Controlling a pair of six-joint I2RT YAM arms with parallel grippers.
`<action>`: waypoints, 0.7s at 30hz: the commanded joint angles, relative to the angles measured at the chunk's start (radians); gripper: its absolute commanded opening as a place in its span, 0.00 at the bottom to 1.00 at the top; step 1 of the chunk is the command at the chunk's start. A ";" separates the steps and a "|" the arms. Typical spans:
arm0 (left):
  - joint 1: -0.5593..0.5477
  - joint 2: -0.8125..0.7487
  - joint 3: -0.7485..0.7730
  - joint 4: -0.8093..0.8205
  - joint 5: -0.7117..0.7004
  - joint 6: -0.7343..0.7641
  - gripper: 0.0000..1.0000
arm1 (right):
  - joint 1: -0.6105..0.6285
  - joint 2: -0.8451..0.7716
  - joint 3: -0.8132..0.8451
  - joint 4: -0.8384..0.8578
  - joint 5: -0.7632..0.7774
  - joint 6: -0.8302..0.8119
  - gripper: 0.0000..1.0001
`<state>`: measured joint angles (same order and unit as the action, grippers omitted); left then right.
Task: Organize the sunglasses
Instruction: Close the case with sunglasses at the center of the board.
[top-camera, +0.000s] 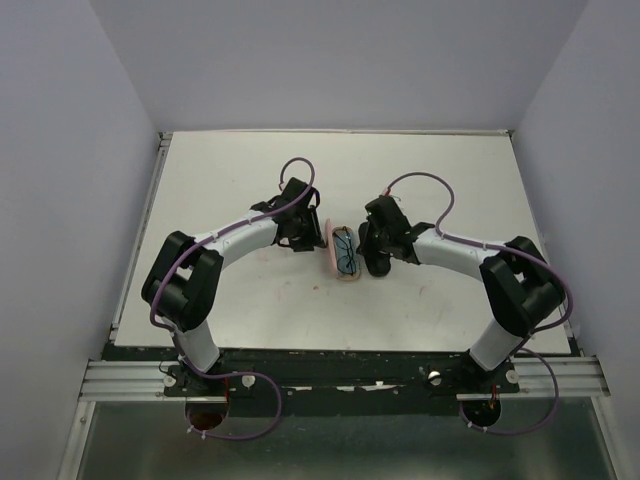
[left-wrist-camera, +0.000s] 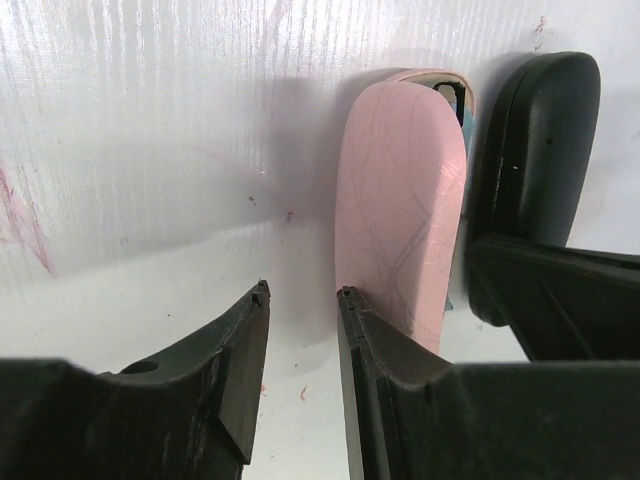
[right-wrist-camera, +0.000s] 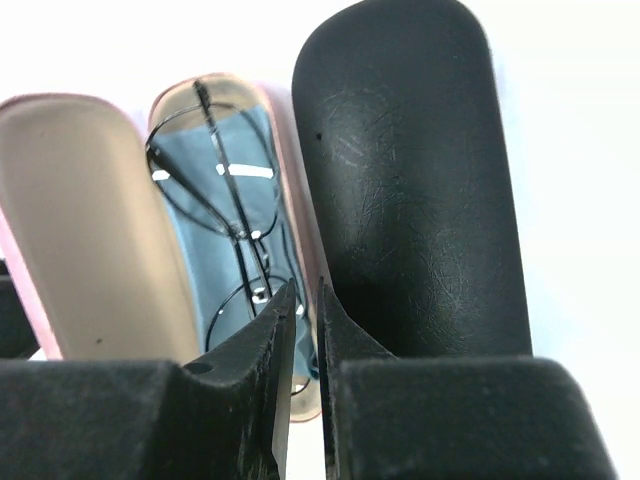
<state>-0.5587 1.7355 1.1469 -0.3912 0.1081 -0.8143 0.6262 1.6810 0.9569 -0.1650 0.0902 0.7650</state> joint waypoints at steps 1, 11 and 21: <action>-0.007 0.007 0.027 -0.005 -0.016 0.014 0.43 | -0.036 -0.018 -0.023 -0.024 0.104 0.045 0.21; -0.009 0.007 0.042 -0.023 -0.027 0.015 0.43 | -0.060 -0.001 -0.037 0.088 -0.035 -0.030 0.22; -0.020 0.047 0.091 -0.090 -0.053 0.020 0.43 | -0.060 0.043 -0.050 0.154 -0.113 -0.052 0.21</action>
<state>-0.5667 1.7580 1.2137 -0.4473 0.0776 -0.8043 0.5694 1.7023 0.9222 -0.0437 0.0124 0.7395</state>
